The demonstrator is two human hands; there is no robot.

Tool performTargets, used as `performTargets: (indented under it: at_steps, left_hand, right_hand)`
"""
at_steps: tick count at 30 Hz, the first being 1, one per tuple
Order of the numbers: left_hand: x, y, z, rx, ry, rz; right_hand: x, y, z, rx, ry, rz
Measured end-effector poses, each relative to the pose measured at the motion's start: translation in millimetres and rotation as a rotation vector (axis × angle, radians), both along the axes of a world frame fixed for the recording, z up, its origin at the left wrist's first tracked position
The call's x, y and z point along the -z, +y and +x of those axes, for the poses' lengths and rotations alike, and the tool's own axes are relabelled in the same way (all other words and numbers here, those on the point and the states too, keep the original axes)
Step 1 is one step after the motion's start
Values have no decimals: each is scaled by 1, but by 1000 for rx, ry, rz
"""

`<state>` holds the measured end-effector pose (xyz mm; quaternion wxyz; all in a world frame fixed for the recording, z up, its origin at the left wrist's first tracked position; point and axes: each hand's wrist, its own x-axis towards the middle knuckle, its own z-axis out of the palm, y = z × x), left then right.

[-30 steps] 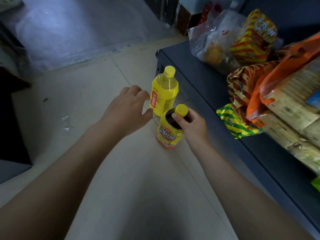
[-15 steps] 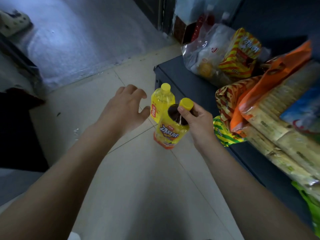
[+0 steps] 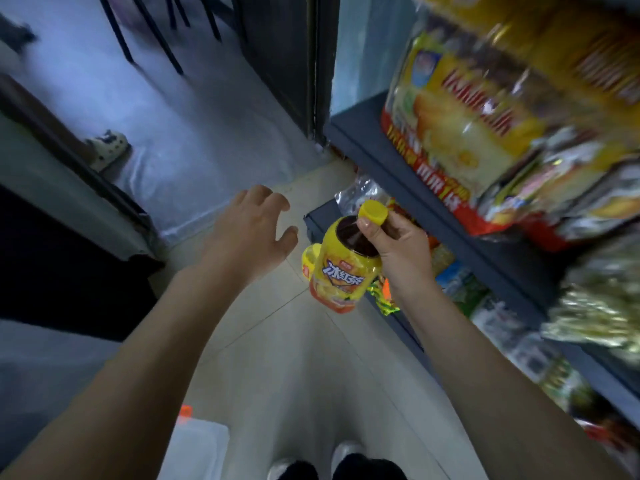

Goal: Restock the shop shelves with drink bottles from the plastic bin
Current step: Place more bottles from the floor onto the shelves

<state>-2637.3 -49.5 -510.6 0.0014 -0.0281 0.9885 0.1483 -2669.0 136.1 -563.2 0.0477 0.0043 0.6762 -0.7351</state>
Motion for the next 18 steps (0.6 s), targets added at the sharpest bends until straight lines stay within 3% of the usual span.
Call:
performTargets:
  at_steps: [9,18]
  left_hand:
    - [-230,23,35,102,5,-66]
    - [-396,32,81,318,187,-57]
  right_hand:
    - [-233,31,38,88,95,-4]
    - [-402,44,110,307,232,-20]
